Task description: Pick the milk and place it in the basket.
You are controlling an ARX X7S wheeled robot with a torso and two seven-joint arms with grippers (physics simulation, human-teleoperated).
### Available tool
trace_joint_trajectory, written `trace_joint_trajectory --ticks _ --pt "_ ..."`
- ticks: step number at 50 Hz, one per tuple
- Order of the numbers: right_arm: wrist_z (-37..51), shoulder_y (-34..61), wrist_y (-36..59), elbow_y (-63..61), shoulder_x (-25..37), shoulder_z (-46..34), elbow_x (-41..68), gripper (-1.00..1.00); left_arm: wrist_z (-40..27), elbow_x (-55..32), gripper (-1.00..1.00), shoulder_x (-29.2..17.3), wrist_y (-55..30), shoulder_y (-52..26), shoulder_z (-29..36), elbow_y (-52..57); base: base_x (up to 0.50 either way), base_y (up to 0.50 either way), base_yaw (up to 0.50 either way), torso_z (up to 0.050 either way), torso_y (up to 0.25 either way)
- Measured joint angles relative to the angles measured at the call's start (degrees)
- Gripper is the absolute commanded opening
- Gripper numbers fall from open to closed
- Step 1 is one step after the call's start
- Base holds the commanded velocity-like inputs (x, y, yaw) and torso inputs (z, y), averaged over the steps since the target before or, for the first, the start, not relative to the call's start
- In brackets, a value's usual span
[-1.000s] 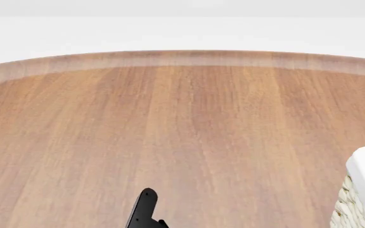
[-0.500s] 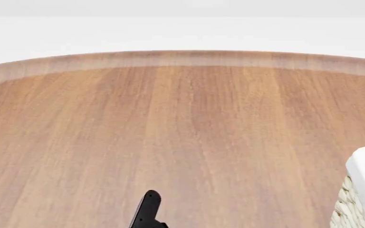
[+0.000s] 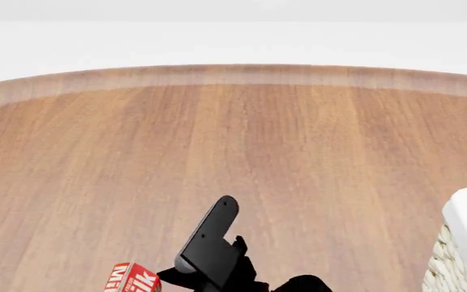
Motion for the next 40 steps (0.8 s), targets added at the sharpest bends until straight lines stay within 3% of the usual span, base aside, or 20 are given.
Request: trace_joint_trajectory --ticks 22,40 --pt "17.6 -3.3 9.4 -21.4 5.4 18.4 8.9 -1.0 -0.3 0.0 1.0 -0.5 0.7 0.1 0.4 -0.4 0.0 0.0 0.0 0.0 0.001" --pt "30.2 -7.1 11.7 -27.2 6.3 30.8 11.8 -1.0 -0.4 0.0 1.0 -0.8 1.3 0.1 0.8 -0.7 0.0 0.0 0.0 0.0 0.001"
